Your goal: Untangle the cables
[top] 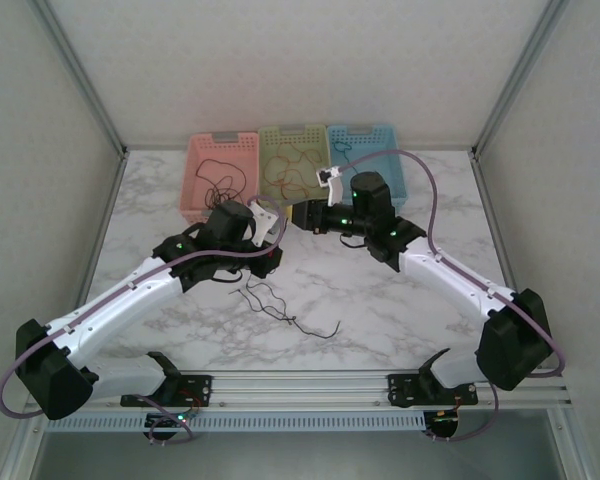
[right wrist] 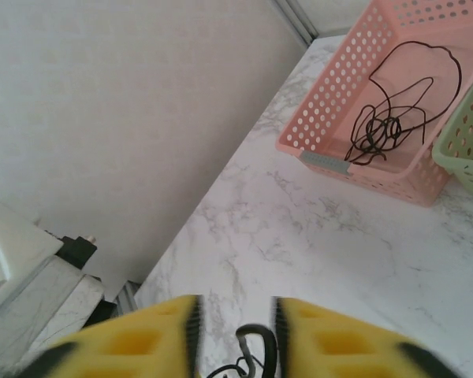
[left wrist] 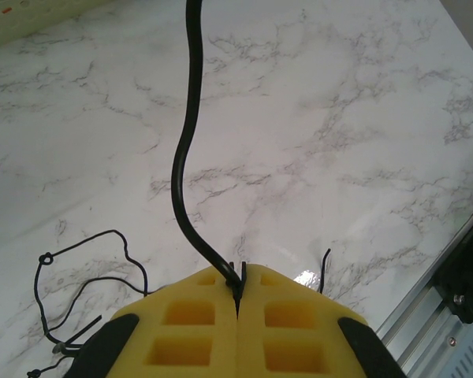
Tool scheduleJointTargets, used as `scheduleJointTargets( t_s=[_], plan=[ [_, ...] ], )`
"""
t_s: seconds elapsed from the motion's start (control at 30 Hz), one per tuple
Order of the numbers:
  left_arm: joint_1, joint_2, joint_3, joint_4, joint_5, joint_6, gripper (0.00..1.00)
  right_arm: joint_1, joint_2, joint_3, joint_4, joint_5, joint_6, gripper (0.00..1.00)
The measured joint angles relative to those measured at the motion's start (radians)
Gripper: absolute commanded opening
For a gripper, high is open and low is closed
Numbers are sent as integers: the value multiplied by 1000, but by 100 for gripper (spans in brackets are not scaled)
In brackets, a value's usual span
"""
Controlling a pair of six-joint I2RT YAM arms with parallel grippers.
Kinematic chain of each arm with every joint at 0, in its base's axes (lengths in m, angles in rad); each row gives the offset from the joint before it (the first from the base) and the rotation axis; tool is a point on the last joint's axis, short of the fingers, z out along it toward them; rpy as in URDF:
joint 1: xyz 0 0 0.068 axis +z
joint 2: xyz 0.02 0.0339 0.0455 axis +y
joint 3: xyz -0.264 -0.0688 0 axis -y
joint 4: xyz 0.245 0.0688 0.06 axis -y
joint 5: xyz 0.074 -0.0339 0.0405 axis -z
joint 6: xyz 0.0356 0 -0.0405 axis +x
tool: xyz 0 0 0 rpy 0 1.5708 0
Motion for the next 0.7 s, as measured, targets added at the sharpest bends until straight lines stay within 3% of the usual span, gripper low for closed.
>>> scheduleJointTargets(
  t_s=[0.03, 0.07, 0.13, 0.23, 0.3, 0.4, 0.53, 0.7],
  plan=[
    [0, 0, 0, 0, 0, 0, 7, 0, 5, 5, -5, 0, 5, 0],
    [0, 0, 0, -1, 0, -1, 24, 0, 6, 7, -9, 2, 6, 0],
    [0, -1, 0, -8, -5, -6, 48, 2, 3, 11, -22, 19, -3, 0],
    [0, -8, 1, -31, -34, -34, 70, 2, -18, 12, -68, 87, -26, 0],
    [0, -30, 0, -45, -60, -50, 79, -5, -50, 12, -102, 133, -41, 0],
    [0, -108, -25, -47, -92, -75, 85, -35, -112, 12, -156, 201, -60, 0],
    [0, -209, -107, -18, -103, -115, 86, -98, -163, 11, -217, 287, -65, 0],
    [0, -142, -228, 32, -159, -166, 86, -192, -175, -50, -251, 349, -37, 0]
  ],
)
